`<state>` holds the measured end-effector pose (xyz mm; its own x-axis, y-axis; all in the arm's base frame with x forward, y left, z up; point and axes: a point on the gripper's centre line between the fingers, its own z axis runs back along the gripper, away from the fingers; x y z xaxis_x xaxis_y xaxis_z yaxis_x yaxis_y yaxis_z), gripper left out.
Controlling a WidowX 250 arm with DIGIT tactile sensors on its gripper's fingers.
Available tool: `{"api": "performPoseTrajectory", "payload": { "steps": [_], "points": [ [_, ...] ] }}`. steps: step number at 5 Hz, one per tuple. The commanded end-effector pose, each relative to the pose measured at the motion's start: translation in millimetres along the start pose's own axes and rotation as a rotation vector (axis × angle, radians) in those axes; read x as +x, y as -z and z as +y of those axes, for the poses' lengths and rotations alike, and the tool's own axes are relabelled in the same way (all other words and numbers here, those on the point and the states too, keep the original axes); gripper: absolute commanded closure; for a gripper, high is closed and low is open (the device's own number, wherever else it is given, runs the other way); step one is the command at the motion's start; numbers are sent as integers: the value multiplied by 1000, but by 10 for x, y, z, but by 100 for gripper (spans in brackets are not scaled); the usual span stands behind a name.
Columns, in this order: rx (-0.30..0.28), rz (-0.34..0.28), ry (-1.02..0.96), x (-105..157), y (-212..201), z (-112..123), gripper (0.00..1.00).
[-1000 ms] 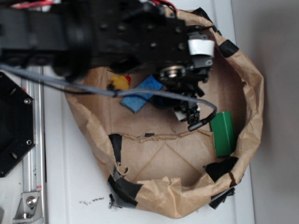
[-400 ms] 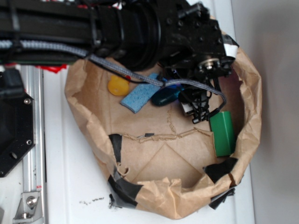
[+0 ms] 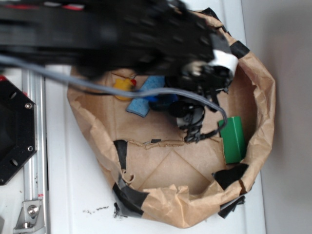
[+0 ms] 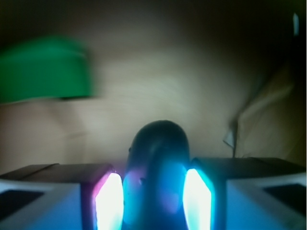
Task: Grab the plastic pickle.
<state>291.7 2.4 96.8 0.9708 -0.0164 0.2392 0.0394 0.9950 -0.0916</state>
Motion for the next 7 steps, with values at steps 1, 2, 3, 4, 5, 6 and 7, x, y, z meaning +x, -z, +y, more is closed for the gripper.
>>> {"api": "performPoseTrajectory", "payload": {
  "steps": [1,2,3,4,5,6,7],
  "points": [
    [-10,-62,248,115,-1055,-53,100],
    [-3,-50,238,152,-1188,-87,100],
    [10,-23,228,164,-1163,-81,100],
    [7,-2,229,162,-1105,-97,100],
    [-3,33,228,163,-1047,-128,100],
    [-1,61,240,147,-1016,-212,100],
    [-2,64,255,110,-990,-268,100]
  ]
}}
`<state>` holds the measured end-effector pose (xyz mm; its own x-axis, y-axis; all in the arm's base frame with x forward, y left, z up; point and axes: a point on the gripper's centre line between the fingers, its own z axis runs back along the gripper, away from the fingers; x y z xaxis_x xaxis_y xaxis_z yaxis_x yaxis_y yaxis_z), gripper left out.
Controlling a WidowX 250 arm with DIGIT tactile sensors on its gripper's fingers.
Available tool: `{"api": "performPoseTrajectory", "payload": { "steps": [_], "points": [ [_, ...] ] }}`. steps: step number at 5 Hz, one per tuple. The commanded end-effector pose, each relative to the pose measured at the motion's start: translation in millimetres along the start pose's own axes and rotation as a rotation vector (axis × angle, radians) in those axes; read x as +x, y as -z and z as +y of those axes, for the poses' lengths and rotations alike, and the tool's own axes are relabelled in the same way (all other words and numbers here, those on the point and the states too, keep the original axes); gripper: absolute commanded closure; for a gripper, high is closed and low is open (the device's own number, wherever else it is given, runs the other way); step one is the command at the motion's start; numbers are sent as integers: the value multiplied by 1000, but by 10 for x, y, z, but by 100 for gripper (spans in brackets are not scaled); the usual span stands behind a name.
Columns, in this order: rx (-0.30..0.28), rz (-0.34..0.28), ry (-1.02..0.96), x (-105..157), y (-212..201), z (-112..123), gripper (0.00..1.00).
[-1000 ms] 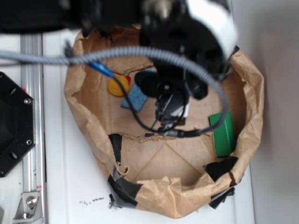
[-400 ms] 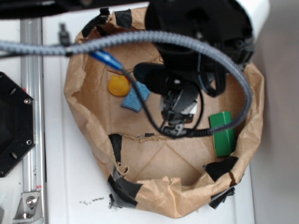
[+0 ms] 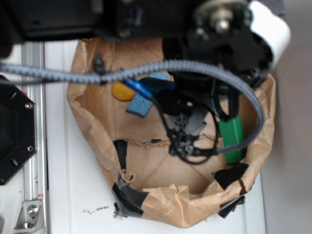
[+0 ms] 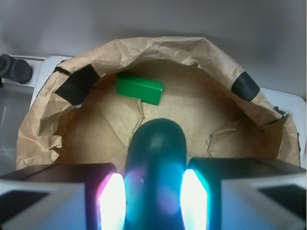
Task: Grab the plastic pickle.
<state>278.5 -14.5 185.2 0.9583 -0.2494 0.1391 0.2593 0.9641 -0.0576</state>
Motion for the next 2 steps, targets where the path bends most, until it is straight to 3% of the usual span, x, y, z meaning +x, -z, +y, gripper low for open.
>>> {"api": "performPoseTrajectory", "payload": {
  "steps": [1,2],
  "points": [
    [30,-45,20,-11,-52,-30,100],
    [42,-4,31,-25,48,-6,100]
  ]
}}
